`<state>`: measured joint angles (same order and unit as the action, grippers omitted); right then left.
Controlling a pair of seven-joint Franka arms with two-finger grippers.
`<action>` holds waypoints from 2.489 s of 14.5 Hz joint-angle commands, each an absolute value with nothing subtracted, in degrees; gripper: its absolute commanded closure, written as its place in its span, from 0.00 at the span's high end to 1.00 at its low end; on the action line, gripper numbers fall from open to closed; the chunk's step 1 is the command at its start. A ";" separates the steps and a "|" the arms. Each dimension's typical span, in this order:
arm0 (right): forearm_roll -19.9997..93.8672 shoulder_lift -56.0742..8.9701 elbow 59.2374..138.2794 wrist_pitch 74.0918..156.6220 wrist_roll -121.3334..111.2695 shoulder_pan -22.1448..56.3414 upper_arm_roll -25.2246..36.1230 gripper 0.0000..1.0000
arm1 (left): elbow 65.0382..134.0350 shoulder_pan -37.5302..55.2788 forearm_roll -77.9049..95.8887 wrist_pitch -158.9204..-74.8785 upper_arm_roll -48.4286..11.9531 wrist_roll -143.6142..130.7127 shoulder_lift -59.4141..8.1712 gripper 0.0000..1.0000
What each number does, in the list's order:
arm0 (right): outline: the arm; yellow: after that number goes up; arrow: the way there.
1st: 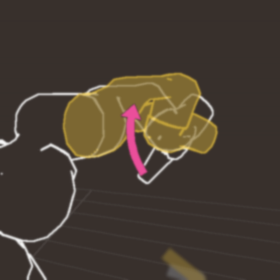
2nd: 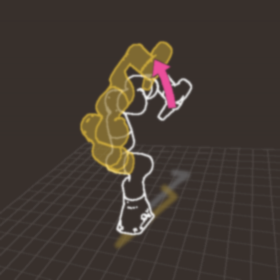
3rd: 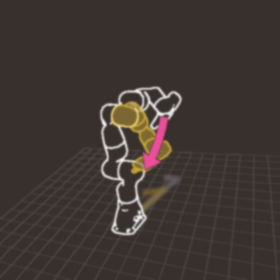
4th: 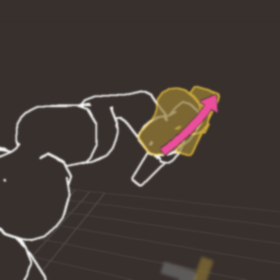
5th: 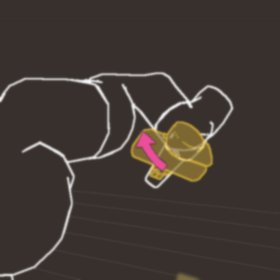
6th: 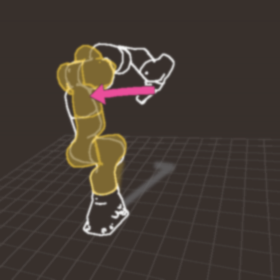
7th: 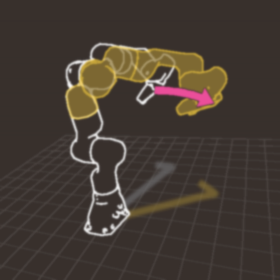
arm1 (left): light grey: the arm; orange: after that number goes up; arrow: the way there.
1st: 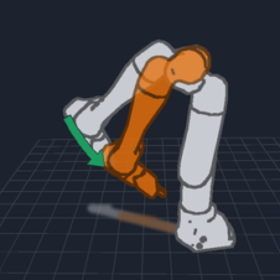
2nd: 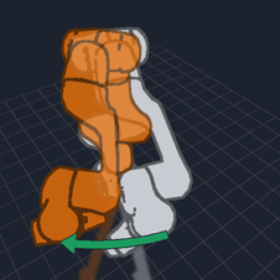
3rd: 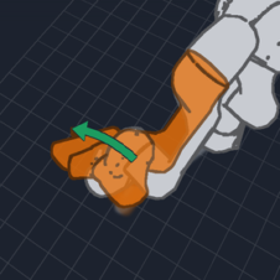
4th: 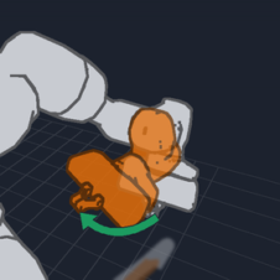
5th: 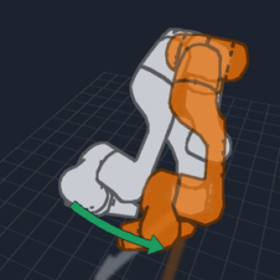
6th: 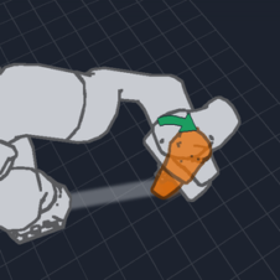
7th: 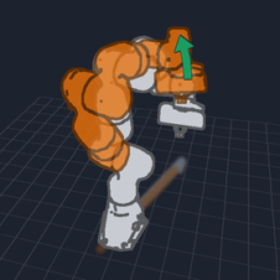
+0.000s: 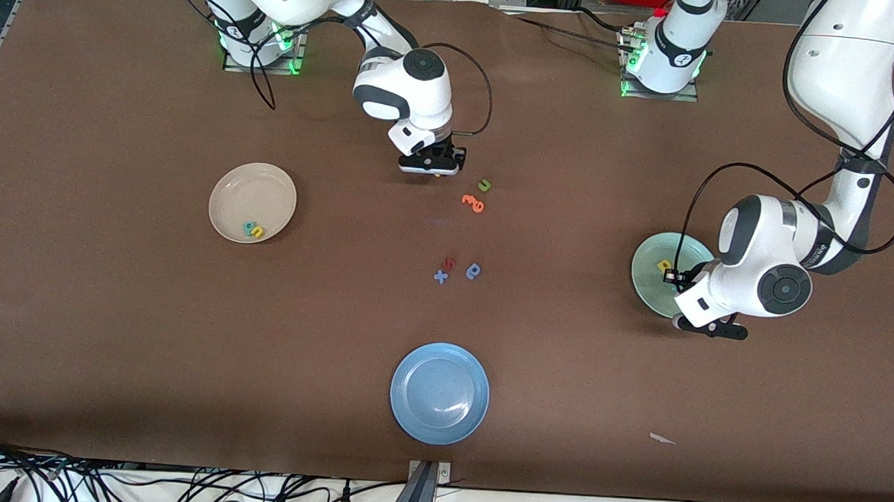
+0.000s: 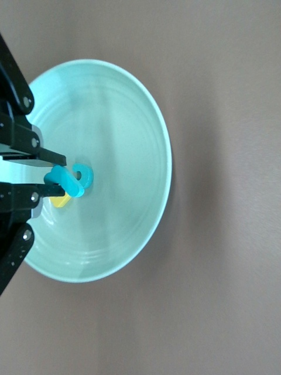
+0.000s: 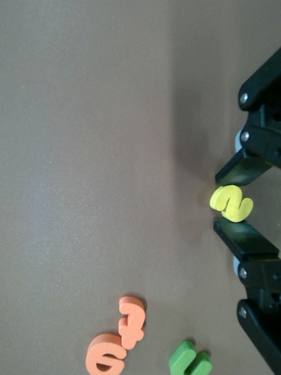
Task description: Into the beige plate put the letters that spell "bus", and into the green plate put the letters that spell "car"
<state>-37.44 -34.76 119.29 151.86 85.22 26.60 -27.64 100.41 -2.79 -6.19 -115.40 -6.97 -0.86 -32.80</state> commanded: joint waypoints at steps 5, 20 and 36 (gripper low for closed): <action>-36.48 -22.43 126.55 148.54 77.27 19.00 -28.12 0.08 | 99.94 -3.69 -7.30 -111.80 -7.65 -0.35 -29.27 1.00; -36.04 -9.23 139.92 146.07 36.40 -15.72 -34.10 0.09 | 102.20 -5.89 -0.81 -106.35 -6.95 1.31 -14.70 1.00; -16.39 -8.18 127.39 125.92 23.32 -18.19 -35.86 1.00 | 93.43 2.73 2.11 -92.37 4.48 5.79 -2.99 1.00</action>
<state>-23.19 -9.92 133.70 135.36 28.91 -17.38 -33.93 95.24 2.75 1.16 -93.46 3.73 4.06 -2.55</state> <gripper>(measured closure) 0.000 0.000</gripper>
